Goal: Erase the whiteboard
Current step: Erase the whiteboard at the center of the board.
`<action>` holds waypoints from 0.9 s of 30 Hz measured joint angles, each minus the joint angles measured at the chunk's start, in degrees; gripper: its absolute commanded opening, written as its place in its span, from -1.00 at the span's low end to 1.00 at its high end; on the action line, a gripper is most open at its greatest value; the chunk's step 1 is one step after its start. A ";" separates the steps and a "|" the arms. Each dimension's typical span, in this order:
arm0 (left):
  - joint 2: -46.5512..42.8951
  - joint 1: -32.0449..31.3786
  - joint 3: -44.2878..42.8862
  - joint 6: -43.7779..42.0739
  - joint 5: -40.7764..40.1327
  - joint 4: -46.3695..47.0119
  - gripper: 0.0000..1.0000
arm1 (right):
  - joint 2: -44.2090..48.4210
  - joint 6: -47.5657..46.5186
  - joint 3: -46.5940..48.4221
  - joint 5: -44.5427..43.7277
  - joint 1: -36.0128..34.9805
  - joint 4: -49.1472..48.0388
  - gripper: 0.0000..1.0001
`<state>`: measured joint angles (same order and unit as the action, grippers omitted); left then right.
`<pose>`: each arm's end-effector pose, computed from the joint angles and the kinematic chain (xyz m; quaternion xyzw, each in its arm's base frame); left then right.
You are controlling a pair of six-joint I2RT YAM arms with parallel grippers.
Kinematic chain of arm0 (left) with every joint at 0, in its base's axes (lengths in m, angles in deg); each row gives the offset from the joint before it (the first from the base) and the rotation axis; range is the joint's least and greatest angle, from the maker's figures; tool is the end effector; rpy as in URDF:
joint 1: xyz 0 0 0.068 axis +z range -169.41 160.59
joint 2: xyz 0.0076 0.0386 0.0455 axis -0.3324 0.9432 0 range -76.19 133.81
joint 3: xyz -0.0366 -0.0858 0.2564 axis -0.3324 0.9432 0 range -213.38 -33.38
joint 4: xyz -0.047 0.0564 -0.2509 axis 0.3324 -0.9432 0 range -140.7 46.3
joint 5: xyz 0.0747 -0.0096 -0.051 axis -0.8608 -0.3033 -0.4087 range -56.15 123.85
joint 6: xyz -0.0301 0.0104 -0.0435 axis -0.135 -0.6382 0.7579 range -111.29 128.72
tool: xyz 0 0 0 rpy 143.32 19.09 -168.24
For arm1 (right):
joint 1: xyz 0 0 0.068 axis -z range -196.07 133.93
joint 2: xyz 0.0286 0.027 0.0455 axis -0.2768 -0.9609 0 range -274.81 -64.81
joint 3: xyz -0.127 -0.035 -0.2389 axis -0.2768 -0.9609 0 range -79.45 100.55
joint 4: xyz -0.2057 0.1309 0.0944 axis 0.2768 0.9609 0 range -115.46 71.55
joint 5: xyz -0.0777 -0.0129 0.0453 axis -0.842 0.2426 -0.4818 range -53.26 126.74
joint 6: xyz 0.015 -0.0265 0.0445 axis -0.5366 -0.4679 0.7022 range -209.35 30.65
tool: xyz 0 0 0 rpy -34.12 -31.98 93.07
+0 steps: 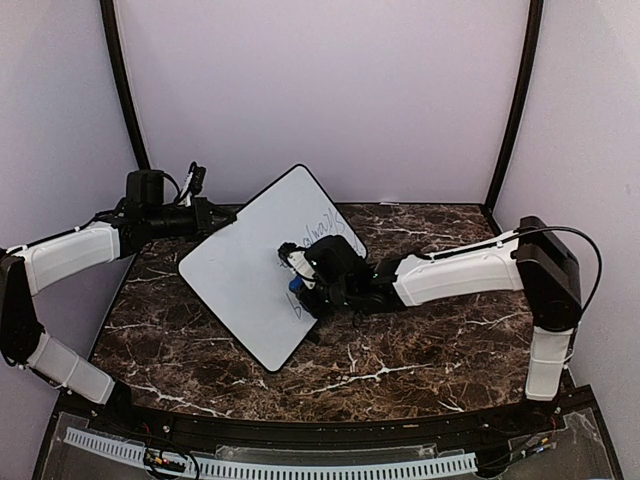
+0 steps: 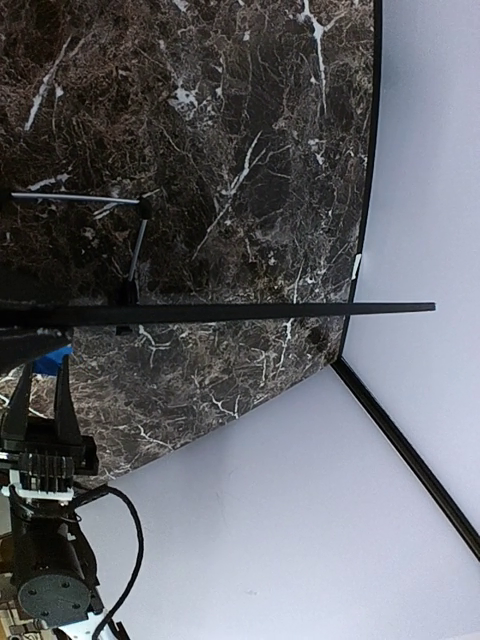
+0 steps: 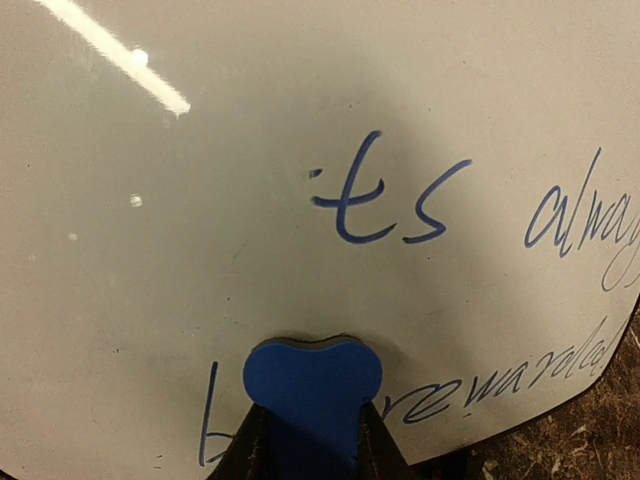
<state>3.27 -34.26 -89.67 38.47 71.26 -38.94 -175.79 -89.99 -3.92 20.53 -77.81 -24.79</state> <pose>0.3014 -0.1022 0.2995 0.0862 0.7862 -0.4509 0.4138 0.2153 0.3795 0.2030 -0.4025 0.7881 0.1197 0.4502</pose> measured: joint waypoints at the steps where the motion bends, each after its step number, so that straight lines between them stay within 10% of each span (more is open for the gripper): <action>1: 0.00 0.00 0.00 0.04 0.00 0.00 -1.00 | 0.07 0.39 -0.42 -0.09 0.00 0.02 -0.60; 17: 0.00 0.00 0.00 0.04 -0.11 0.00 -1.00 | -9.70 -3.17 25.09 -2.47 0.17 4.87 -0.59; 27: 0.00 0.00 0.00 0.04 -0.11 -0.04 -1.00 | -4.09 -1.46 10.64 -0.68 0.35 -0.44 -0.60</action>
<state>3.27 -34.26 -89.67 38.52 71.15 -38.99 -179.88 -91.46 6.72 19.85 -77.46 -25.23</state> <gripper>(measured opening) 0.051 0.224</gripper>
